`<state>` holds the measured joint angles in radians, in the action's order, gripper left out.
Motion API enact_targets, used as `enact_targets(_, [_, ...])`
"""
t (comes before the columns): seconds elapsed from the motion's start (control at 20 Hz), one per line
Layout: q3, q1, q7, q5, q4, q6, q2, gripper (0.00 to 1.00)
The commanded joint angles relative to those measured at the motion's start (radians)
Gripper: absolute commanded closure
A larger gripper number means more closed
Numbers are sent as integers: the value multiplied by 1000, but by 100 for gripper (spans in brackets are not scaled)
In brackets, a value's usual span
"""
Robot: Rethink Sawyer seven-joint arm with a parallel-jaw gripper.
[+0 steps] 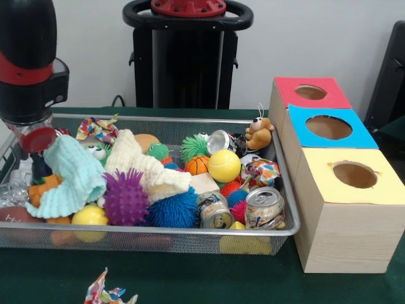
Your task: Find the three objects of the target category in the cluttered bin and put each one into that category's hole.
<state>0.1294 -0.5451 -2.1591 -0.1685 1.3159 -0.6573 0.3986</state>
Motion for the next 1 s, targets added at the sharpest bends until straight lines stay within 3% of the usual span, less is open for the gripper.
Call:
enact_targets(0.05, [-127,-26,-26,21,72,83,-71,0])
enact_targets(0.6, [-116,-28,-45,-6,46,194,-114,0])
enact_targets(1.0, [-83,-33,-35,-3,67,162,-55,0])
